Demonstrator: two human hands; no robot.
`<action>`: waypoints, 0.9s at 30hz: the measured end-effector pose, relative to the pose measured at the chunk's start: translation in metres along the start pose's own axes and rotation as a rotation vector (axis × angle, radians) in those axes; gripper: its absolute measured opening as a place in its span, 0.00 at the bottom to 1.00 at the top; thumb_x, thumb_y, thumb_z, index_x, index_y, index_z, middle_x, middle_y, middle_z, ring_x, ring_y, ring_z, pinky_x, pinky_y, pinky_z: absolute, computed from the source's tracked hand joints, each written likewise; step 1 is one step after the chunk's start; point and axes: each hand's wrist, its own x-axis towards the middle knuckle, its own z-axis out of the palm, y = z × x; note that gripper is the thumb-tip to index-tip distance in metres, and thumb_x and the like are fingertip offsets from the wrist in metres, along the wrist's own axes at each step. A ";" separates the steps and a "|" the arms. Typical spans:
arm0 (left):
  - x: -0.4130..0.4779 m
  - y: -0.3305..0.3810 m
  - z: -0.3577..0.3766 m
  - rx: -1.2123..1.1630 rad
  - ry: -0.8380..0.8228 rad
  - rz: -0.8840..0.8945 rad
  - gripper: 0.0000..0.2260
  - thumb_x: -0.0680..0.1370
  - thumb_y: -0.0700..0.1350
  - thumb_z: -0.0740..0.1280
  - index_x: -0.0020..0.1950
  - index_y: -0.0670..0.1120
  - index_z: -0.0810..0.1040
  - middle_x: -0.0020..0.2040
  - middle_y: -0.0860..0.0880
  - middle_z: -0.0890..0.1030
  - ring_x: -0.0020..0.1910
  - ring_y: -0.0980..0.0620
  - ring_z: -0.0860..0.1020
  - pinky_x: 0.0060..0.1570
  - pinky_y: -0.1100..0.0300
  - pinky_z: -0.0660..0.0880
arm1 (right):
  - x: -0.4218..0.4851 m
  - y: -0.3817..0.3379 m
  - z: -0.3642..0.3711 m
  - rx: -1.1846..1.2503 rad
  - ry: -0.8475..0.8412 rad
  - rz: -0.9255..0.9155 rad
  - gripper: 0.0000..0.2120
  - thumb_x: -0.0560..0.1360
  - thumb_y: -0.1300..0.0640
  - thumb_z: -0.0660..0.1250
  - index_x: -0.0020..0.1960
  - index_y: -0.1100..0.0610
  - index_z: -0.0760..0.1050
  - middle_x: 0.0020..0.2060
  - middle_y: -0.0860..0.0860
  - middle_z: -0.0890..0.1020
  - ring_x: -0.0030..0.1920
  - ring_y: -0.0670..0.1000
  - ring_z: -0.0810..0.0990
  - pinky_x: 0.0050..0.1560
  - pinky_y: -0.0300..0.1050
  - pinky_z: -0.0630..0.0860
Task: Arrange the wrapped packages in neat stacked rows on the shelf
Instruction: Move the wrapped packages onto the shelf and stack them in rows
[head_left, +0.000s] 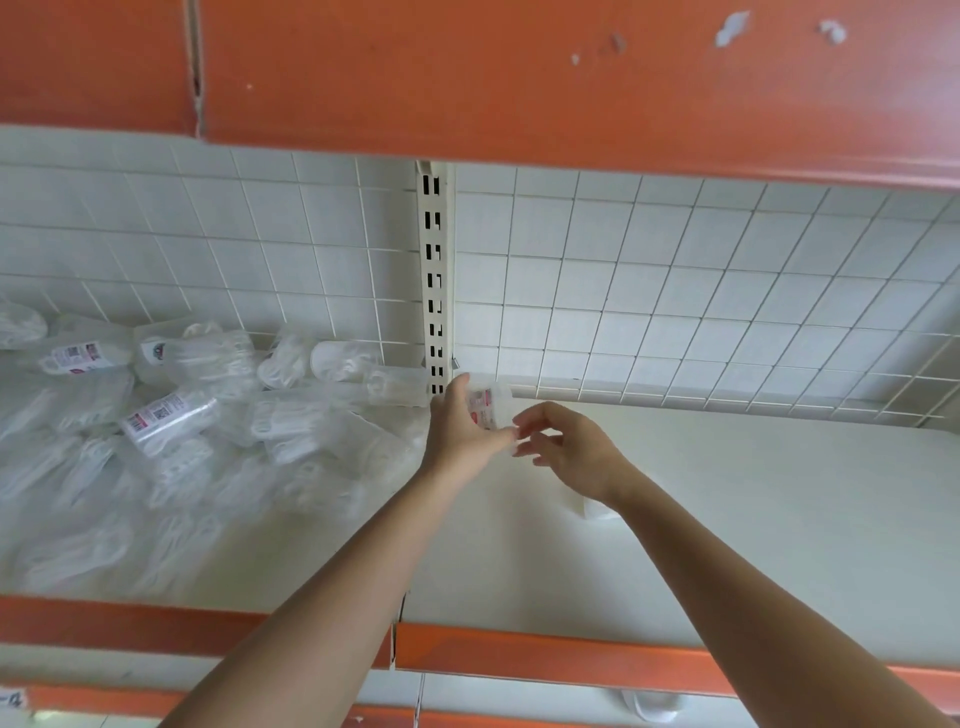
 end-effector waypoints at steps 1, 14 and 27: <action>0.000 0.000 -0.001 0.072 -0.032 0.046 0.42 0.69 0.43 0.75 0.77 0.51 0.55 0.68 0.48 0.63 0.63 0.54 0.67 0.55 0.62 0.67 | 0.001 0.000 -0.002 -0.052 0.041 0.007 0.09 0.79 0.63 0.59 0.54 0.52 0.74 0.50 0.49 0.81 0.43 0.44 0.84 0.48 0.42 0.78; 0.006 -0.001 -0.014 0.601 -0.286 0.449 0.40 0.73 0.33 0.67 0.78 0.54 0.50 0.71 0.49 0.64 0.59 0.46 0.74 0.52 0.51 0.75 | 0.014 0.007 -0.002 -0.468 0.149 -0.221 0.15 0.72 0.57 0.74 0.56 0.54 0.75 0.50 0.47 0.81 0.46 0.47 0.79 0.50 0.47 0.77; 0.009 -0.035 -0.014 1.019 -0.089 0.491 0.11 0.78 0.39 0.58 0.58 0.43 0.75 0.57 0.47 0.73 0.60 0.45 0.69 0.52 0.55 0.68 | 0.038 0.022 0.027 -0.909 0.194 -0.020 0.17 0.79 0.49 0.61 0.66 0.52 0.71 0.61 0.49 0.76 0.62 0.53 0.71 0.56 0.48 0.70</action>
